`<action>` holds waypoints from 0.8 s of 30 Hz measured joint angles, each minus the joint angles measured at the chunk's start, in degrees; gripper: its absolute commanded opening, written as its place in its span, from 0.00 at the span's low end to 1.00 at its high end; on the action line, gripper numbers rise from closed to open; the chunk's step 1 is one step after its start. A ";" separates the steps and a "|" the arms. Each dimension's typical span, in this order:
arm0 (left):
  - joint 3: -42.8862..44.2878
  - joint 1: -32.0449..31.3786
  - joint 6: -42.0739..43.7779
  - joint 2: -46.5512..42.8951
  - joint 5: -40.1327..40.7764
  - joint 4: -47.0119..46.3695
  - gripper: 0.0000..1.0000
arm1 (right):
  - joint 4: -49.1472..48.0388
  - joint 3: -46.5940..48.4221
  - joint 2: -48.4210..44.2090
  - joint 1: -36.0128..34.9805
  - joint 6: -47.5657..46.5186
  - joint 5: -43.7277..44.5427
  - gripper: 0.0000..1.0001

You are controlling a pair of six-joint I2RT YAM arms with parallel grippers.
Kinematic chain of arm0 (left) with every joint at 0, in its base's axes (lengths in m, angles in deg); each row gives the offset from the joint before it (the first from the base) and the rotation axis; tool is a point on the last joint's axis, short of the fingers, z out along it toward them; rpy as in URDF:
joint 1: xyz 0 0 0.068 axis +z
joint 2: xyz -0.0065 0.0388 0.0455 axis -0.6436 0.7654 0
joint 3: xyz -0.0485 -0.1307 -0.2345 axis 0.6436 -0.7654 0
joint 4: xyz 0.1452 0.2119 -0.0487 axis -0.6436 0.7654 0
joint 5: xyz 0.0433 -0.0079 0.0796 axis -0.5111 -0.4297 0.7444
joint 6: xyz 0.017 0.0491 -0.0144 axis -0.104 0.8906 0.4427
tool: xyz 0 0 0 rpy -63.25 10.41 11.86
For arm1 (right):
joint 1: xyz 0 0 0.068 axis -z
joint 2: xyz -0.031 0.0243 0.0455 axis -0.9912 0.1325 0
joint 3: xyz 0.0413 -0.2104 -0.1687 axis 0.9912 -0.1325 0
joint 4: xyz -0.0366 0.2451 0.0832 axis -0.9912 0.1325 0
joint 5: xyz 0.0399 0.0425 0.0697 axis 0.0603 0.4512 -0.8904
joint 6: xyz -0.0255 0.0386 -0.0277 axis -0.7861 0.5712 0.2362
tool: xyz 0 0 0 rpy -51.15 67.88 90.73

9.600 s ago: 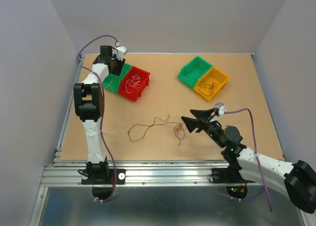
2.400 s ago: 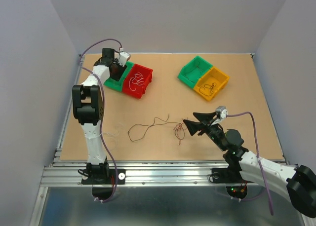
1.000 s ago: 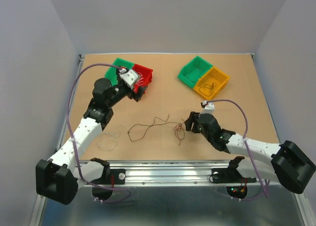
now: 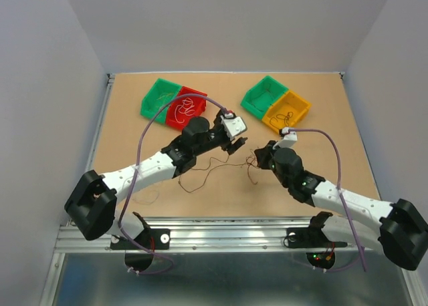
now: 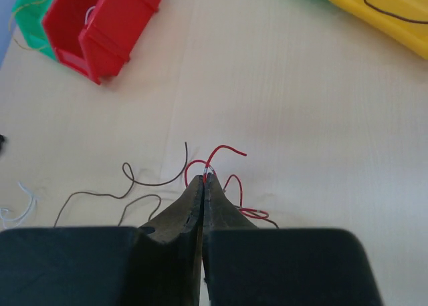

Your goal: Untangle the cables

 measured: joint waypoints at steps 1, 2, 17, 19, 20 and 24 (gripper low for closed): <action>-1.51 0.00 0.07 0.26 -0.66 -2.25 0.81 | -0.42 -0.79 -1.86 0.00 -0.15 0.17 0.00; -3.98 0.00 0.15 0.33 -1.27 -4.48 0.81 | -0.44 -1.55 -3.65 0.00 -0.28 0.33 0.01; -11.45 -0.09 0.24 5.97 -14.19 -13.27 0.75 | -1.38 -3.32 -9.97 0.00 -1.88 0.33 0.01; -11.56 -0.20 0.46 5.97 -15.72 -13.92 0.73 | -1.38 -3.32 -9.97 0.00 -1.95 0.17 0.01; -11.69 -0.24 0.63 5.97 -16.87 -14.19 0.73 | -1.38 -3.32 -9.97 0.00 -1.95 0.09 0.01; -12.76 -0.48 2.19 5.99 -20.90 -15.23 0.62 | -1.38 -3.32 -9.97 0.00 -1.95 -0.31 0.01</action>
